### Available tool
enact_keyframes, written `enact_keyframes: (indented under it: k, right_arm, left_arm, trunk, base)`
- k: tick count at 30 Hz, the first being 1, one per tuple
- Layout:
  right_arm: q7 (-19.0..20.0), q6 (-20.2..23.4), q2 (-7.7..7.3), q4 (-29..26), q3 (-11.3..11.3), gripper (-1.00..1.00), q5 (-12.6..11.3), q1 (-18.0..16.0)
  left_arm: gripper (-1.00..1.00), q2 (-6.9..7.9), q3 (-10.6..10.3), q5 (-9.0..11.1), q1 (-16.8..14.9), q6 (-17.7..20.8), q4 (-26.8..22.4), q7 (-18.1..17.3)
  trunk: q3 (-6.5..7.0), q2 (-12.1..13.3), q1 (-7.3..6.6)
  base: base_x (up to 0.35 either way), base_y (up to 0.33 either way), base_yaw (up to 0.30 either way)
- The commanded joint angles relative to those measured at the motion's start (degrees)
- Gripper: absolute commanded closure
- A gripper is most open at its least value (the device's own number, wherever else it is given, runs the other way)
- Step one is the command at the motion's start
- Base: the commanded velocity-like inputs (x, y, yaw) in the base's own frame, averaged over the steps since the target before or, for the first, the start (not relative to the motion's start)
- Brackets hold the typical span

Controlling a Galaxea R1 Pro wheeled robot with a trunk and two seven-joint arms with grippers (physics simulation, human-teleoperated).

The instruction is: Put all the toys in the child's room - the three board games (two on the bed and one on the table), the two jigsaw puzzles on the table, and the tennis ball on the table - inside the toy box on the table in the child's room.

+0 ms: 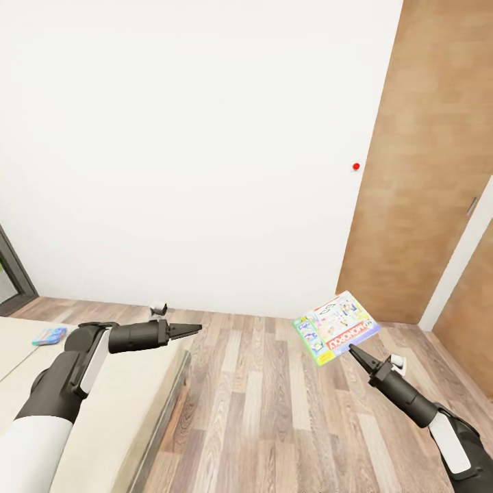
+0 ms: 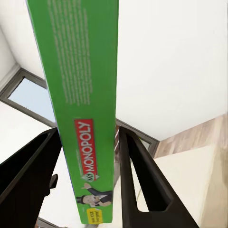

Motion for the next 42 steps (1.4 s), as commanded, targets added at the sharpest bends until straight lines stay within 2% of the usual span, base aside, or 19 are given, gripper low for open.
enact_keyframes:
  k: [1,7,18,25,42]
  right_arm:
    - [0.03,0.5,0.0,0.04,-0.04,1.0,-0.37,-0.07]
    - [-0.02,0.56,-0.12,0.08,-0.15,1.0,-0.37,-0.07]
    - [0.01,0.5,-1.59,2.97,-1.41,1.0,-0.37,-0.07]
    - [0.06,0.5,-2.71,3.25,-3.72,1.0,-0.37,-0.07]
    - [-0.03,0.58,-2.93,3.67,-4.18,1.0,-0.38,-0.07]
  left_arm:
    - [-1.0,0.02,0.01,0.12,-0.03,0.44,-0.03,-0.08]
    - [-1.0,0.02,0.01,0.05,-0.03,0.44,-0.03,-0.07]
    - [-1.0,0.1,-0.05,-0.01,-0.03,0.45,-0.03,0.01]
    - [-1.0,0.09,0.0,-0.03,-0.03,0.44,-0.03,0.09]
    - [-1.0,0.3,-0.04,-0.03,-0.03,0.44,0.07,0.09]
  trunk:
    - [-0.1,-0.13,0.04]
    - [0.06,-0.13,0.04]
    - [0.37,-0.13,0.04]
    - [0.57,-0.13,0.04]
    - [1.04,-0.13,0.04]
  base:
    - [0.0,0.0,-0.279]
    - [0.0,0.0,-0.279]
    - [0.0,0.0,-0.279]
    - [0.0,0.0,-0.279]
    - [0.0,0.0,-0.278]
